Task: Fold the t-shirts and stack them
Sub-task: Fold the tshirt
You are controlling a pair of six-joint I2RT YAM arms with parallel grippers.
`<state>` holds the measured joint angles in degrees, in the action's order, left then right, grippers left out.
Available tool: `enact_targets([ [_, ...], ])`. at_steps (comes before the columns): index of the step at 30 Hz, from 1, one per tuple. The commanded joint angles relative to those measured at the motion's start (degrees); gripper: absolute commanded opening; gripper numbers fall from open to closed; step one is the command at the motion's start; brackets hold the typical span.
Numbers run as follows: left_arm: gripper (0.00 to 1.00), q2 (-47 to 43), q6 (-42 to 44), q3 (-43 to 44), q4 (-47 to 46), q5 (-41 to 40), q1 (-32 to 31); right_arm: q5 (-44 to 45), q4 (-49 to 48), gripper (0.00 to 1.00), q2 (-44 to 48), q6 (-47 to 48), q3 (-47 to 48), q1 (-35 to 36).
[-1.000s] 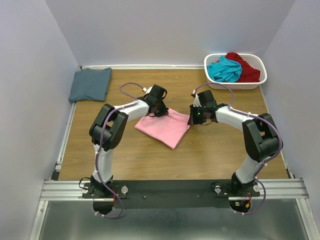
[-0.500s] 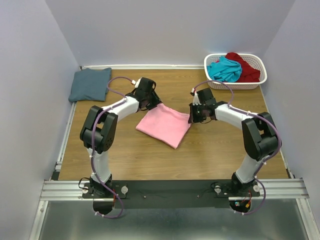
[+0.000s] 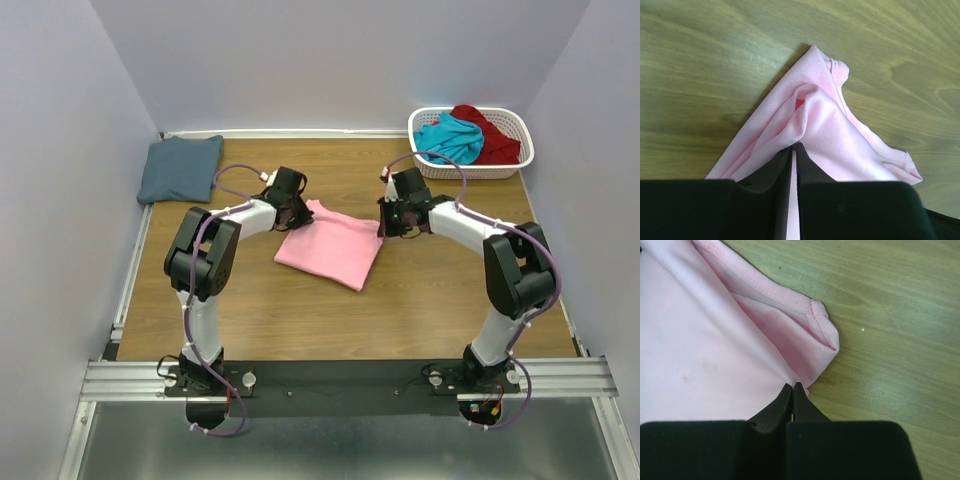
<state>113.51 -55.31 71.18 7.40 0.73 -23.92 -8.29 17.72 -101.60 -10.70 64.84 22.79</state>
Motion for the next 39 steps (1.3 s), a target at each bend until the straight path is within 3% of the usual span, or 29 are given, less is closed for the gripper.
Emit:
enact_targets([
  [1, 0.14, 0.4, 1.3, -3.7, 0.5, -2.2, 1.2, 2.8, 1.1, 0.05, -2.6, 1.2, 3.3, -0.5],
  [9, 0.13, -1.9, 3.2, -8.6, -0.9, -2.9, 1.9, 5.0, 1.0, 0.13, -7.8, -0.7, 8.2, -1.8],
  [12, 0.13, -2.9, 3.3, -9.7, -1.7, -2.7, 2.2, 5.5, 1.0, 0.27, -7.4, -1.6, 10.0, -1.8],
  [14, 0.13, -3.5, 3.0, -10.1, -1.9, -2.1, 2.4, 3.5, 0.9, 0.39, -6.4, -2.3, 11.4, -1.8],
  [17, 0.13, -4.2, 2.0, -10.9, -2.8, -1.1, 2.4, -2.1, 0.6, 0.5, -4.0, -5.3, 11.9, -1.7],
  [25, 0.13, -5.6, 0.5, -11.9, -3.9, 1.2, 2.7, -25.3, -5.8, 0.51, -4.3, -6.8, 8.7, -1.8],
  [34, 0.13, -7.0, 0.6, -14.8, -5.4, 2.7, 4.4, -32.1, -13.4, 0.46, -17.2, -8.7, 8.6, -9.4],
  [39, 0.13, -11.0, 1.9, -15.5, -5.2, 3.8, 5.1, -35.8, -13.2, 0.45, -17.1, -9.8, 10.0, -12.8],
])
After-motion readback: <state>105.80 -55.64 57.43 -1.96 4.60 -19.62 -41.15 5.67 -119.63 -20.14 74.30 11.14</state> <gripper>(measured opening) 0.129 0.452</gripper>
